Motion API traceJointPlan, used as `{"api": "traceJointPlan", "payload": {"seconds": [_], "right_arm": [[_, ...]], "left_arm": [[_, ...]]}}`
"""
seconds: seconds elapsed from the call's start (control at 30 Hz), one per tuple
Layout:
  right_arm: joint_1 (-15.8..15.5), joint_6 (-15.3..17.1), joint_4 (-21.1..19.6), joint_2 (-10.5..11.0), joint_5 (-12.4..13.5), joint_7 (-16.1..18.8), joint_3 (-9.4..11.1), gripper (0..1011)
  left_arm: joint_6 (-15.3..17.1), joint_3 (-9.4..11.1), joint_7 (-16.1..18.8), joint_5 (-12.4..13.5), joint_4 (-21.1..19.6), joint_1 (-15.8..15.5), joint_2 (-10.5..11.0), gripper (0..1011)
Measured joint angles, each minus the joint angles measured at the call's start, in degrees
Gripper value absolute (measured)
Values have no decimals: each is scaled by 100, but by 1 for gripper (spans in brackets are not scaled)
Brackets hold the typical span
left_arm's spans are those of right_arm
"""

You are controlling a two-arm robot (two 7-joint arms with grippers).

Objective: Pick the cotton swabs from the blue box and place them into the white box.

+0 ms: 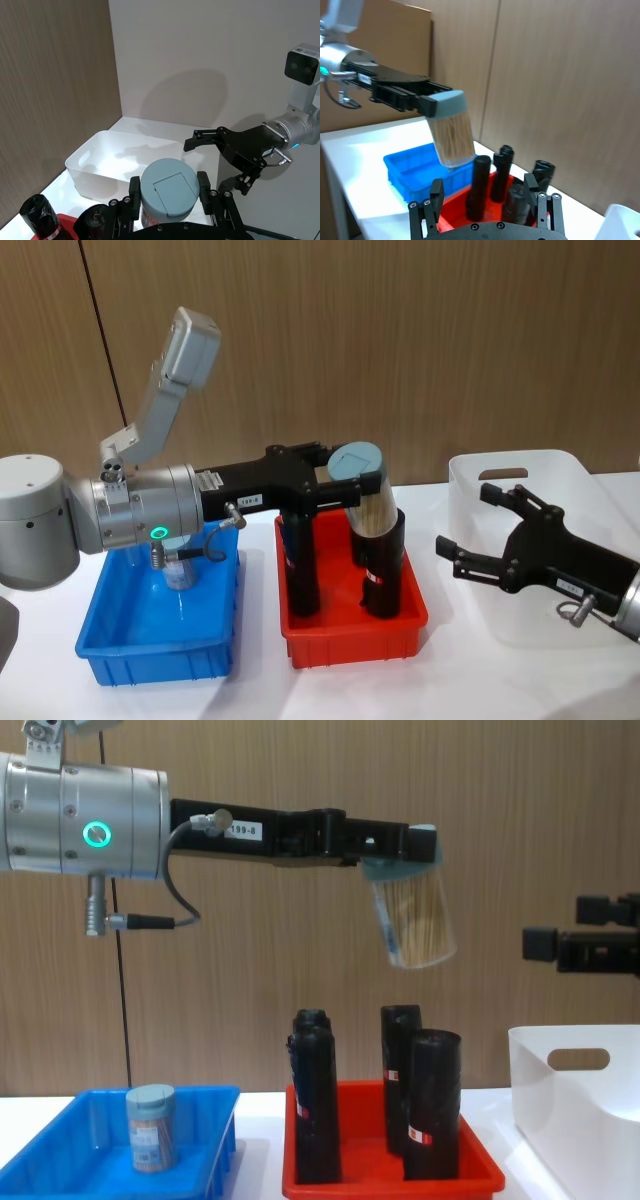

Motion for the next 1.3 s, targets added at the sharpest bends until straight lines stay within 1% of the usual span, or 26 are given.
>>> {"api": "traceJointPlan", "payload": {"seconds": [0.07,0.1,0.13,0.17,0.2,0.4,0.6,0.87,1.03,1.3], "right_arm": [[170,121,75,14,75,299,1,1002],[170,121,75,14,75,299,1,1002],[244,188,107,14,102,444,-5,1002],[280,210,123,13,112,481,-9,1002],[351,289,154,10,132,602,-19,1002],[599,575,262,-34,189,898,-80,1002],[788,826,339,-101,200,997,-163,1002],[981,1053,456,-217,145,1005,-279,1002],[1096,1121,536,-293,87,979,-354,1002],[1220,1132,634,-385,24,897,-444,1002]], "left_arm": [[0,0,0,0,0,0,0,690],[0,0,0,0,0,0,0,690],[0,0,0,0,0,0,0,690],[0,0,0,0,0,0,0,690],[0,0,0,0,0,0,0,690],[1,0,0,0,0,0,0,690],[1,0,0,0,0,0,0,690],[1,0,0,0,0,0,0,690],[1,0,1,1,0,0,0,690],[1,0,0,1,0,0,0,689]]}}
